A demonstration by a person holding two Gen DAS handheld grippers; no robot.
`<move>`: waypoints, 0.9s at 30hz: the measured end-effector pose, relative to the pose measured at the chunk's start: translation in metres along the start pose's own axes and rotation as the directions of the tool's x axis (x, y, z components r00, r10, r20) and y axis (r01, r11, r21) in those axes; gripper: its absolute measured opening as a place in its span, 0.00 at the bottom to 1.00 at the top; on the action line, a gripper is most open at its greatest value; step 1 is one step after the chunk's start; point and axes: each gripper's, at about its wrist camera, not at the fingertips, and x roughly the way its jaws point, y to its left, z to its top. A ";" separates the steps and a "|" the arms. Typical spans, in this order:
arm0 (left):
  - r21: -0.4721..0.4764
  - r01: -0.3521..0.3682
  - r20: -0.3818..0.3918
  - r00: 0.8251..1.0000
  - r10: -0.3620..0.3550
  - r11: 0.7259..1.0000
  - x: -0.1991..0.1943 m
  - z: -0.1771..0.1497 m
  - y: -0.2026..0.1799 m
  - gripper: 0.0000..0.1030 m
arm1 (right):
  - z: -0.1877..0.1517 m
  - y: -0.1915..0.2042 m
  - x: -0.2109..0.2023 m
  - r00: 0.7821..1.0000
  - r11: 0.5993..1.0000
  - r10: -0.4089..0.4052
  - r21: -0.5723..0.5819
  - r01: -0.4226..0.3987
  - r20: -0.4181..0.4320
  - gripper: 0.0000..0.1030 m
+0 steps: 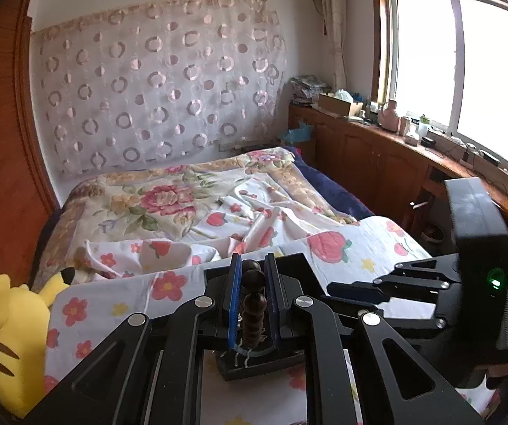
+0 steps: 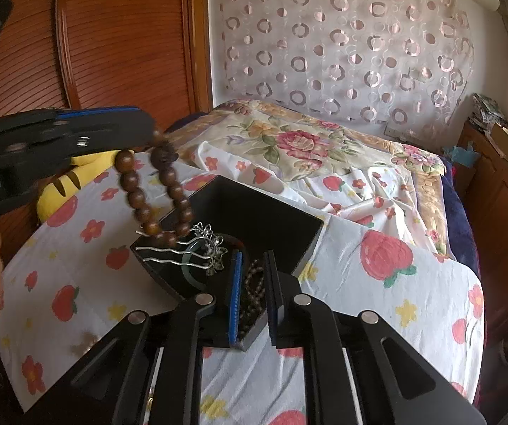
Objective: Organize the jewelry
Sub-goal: 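Release the green pendant into the box with the right gripper while the left gripper drops the bracelet in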
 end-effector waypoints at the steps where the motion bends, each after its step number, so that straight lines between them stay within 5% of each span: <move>1: 0.002 0.001 -0.003 1.000 -0.001 1.000 0.003 0.000 -0.001 0.12 | -0.001 0.000 -0.002 1.000 1.000 0.001 0.000 -0.001 0.002 0.14; 8: -0.002 0.004 -0.032 0.999 -0.004 1.000 0.018 -0.004 -0.005 0.12 | -0.011 -0.001 -0.009 1.000 1.000 0.005 -0.005 -0.005 0.010 0.14; 10: -0.009 0.002 -0.037 0.999 -0.003 1.000 0.021 -0.006 -0.003 0.27 | -0.015 -0.001 -0.012 1.000 1.000 0.009 -0.009 -0.009 0.010 0.14; 14: -0.025 0.004 -0.044 0.999 -0.005 1.000 0.017 -0.017 0.003 0.34 | -0.023 0.002 -0.019 1.000 1.000 0.022 -0.013 -0.022 0.016 0.14; 19: -0.017 -0.020 -0.051 0.999 0.019 1.000 0.002 -0.045 0.010 0.57 | -0.039 0.011 -0.030 0.999 0.998 0.051 -0.027 -0.050 0.020 0.14; 27: -0.045 -0.013 -0.064 0.998 0.010 0.999 -0.028 -0.097 0.022 0.68 | -0.074 0.031 -0.039 0.996 0.995 0.084 -0.049 -0.084 -0.007 0.14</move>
